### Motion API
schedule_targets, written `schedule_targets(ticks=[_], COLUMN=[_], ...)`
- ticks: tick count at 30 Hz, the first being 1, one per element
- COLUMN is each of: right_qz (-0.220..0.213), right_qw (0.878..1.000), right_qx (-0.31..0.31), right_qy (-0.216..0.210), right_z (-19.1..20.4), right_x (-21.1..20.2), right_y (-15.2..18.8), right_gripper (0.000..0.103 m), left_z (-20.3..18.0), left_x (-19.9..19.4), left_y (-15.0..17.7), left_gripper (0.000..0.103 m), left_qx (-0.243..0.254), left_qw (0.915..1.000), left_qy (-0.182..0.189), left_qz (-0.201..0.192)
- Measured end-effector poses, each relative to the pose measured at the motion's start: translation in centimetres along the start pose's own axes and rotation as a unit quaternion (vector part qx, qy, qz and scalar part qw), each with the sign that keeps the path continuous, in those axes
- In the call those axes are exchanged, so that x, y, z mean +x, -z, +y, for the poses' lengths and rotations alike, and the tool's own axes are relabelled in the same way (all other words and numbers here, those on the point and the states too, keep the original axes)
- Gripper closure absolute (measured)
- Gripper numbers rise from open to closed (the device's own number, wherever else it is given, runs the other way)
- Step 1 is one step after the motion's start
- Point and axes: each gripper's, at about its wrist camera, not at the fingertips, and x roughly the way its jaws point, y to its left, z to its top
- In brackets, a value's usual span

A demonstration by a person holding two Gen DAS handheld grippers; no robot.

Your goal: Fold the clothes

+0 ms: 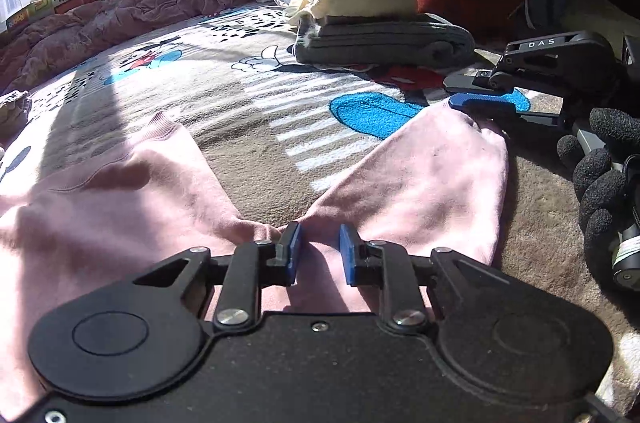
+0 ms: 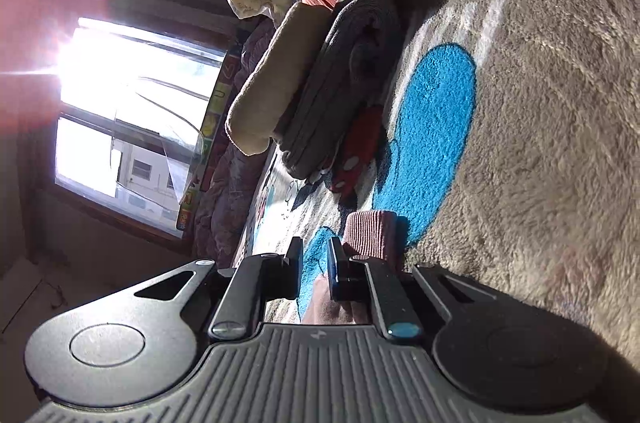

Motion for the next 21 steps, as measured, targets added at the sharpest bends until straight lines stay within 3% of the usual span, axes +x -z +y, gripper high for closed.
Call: schedule_targets(ticks=[5,8,11,14,15,17,20,21], right_qz=[-0.004,-0.006,-0.009,-0.014,-0.015,-0.021,-0.038,-0.044], right_qw=[1.0,1.0,1.0,0.999,0.999,0.999,0.999,0.998], right_qx=[-0.004,-0.011,-0.021,-0.032,-0.034,-0.033,-0.033,-0.035], right_qy=[0.002,0.008,0.015,0.022,0.022,0.02,0.013,0.009], right_z=[-0.1,0.0,0.2,0.3,0.3,0.2,0.3,0.4], right_x=[-0.1,0.0,0.0,0.0,-0.1,-0.3,-1.0,-1.3], right_y=[-0.1,0.0,0.1,0.3,0.3,0.3,0.3,0.4], right_gripper=[0.091,0.091,0.091,0.093,0.093,0.092,0.084,0.076], left_z=[-0.7,-2.6,-4.1,-3.5,-3.2,-2.4,0.2,1.1], left_x=[-4.2,-4.4,-3.9,-5.9,-6.4,-7.9,-11.2,-12.2], left_y=[2.0,3.6,4.9,4.4,4.6,5.0,5.8,6.0], left_gripper=[0.083,0.074,0.074,0.069,0.064,0.064,0.064,0.064], left_qx=[0.001,0.034,0.076,0.054,0.058,0.062,0.042,0.034], left_qw=[0.9993,0.9993,0.9967,0.998,0.9979,0.9977,0.998,0.9981], left_qy=[-0.005,0.001,-0.023,0.002,0.003,0.003,0.003,0.002], left_qz=[-0.037,-0.013,-0.018,-0.032,-0.029,-0.028,-0.047,-0.051])
